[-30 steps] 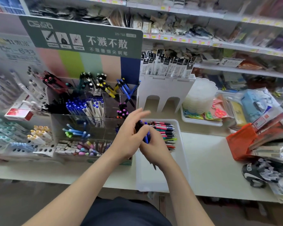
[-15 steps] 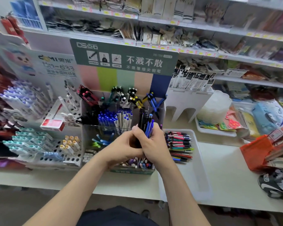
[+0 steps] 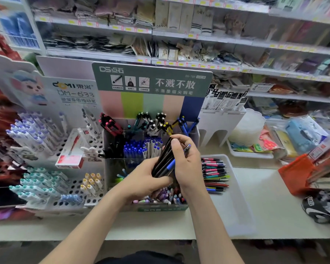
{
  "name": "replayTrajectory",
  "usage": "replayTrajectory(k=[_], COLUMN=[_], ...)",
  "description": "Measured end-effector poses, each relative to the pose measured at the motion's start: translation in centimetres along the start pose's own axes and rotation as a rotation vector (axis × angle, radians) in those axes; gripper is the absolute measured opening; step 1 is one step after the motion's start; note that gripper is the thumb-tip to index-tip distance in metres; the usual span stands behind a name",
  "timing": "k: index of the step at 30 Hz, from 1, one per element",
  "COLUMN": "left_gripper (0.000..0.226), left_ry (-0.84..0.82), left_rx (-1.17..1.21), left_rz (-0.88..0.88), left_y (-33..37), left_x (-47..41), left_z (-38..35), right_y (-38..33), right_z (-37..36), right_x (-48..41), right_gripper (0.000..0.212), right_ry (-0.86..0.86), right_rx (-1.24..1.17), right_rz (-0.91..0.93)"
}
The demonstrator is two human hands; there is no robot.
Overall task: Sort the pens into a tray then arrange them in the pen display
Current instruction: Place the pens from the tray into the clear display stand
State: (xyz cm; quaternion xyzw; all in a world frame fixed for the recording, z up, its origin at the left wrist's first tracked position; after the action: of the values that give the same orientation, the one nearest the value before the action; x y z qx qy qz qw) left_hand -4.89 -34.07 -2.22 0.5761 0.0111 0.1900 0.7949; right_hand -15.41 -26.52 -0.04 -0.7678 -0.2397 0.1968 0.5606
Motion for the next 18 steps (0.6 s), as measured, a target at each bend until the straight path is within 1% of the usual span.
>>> replayTrajectory(k=[5,9,12,16,18], left_gripper=[0.013,0.015,0.019,0.022,0.024], left_ry=[-0.018,0.044,0.056,0.051,0.045], left_rx=[0.051,0.101,0.137,0.184,0.167], left_rz=[-0.022,0.022,0.049,0.079,0.101], left_y=[-0.1,-1.4,-2.3,-3.4,-4.2], left_x=[0.4,0.3,0.3,0.9,1.3], left_z=[0.0,0.5,1.0,1.2,1.4], right_y=[0.3,1.2,2.0,3.1,3.6], right_z=[-0.8,-0.8,-0.2,0.6,0.9], right_x=[0.6,0.7,0.8,1.0,0.9], right_gripper=[0.01,0.026,0.027,0.024,0.025], right_ry=[-0.07,-0.071,0.01,0.159,0.248], right_rx=[0.126,0.023,-0.043,0.025,0.05], right_rz=[0.004,-0.048,-0.053,-0.019,-0.001])
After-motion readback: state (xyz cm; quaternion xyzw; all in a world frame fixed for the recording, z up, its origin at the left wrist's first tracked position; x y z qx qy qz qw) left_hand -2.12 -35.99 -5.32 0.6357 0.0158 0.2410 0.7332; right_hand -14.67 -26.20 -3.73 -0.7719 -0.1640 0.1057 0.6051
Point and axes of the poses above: each hand's wrist, its own x-axis away from the middle knuckle, its own z-axis out of the back of the hand, y = z × x, the point moved 6 cm from there along -x, towards the middle knuckle, and after that the axes turned 12 degrees about -x, right-handed, at the moved point
